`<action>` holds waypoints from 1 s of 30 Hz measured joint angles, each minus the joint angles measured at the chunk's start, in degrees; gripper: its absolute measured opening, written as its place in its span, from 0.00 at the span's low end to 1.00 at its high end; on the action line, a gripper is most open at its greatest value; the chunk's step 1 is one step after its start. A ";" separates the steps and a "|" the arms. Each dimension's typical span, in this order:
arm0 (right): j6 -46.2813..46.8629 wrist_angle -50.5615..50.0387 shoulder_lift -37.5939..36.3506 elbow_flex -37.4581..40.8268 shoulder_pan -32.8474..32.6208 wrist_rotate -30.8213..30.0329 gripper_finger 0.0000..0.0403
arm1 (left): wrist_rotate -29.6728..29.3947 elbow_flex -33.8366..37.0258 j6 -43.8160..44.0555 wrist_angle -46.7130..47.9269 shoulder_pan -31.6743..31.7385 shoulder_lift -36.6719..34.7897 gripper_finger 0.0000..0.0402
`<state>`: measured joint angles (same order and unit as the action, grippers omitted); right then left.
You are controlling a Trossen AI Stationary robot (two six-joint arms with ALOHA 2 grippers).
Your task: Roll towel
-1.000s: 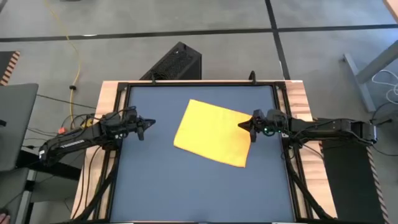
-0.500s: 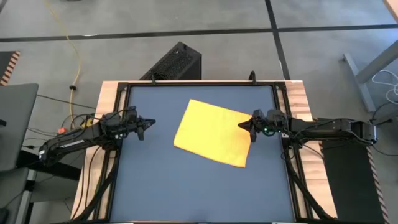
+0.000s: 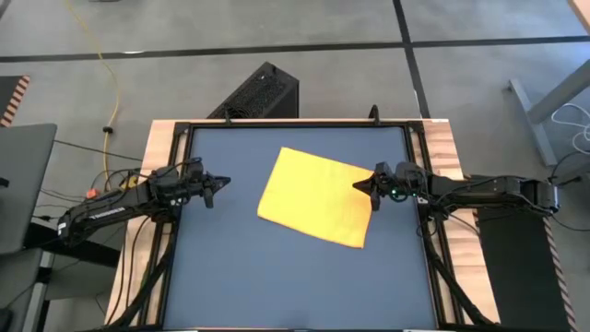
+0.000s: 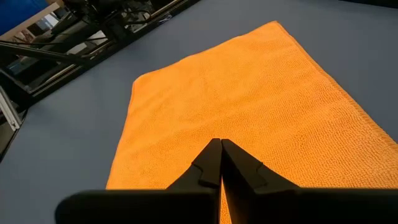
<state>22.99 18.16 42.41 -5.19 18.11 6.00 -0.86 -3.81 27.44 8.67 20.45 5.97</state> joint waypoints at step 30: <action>0.01 -0.11 -0.01 0.00 -0.02 -0.02 0.09 | -5.41 0.25 15.87 -2.34 0.00 -0.02 0.00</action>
<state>23.00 18.04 42.40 -5.19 18.09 5.98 -6.27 -3.57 43.31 6.33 20.45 5.96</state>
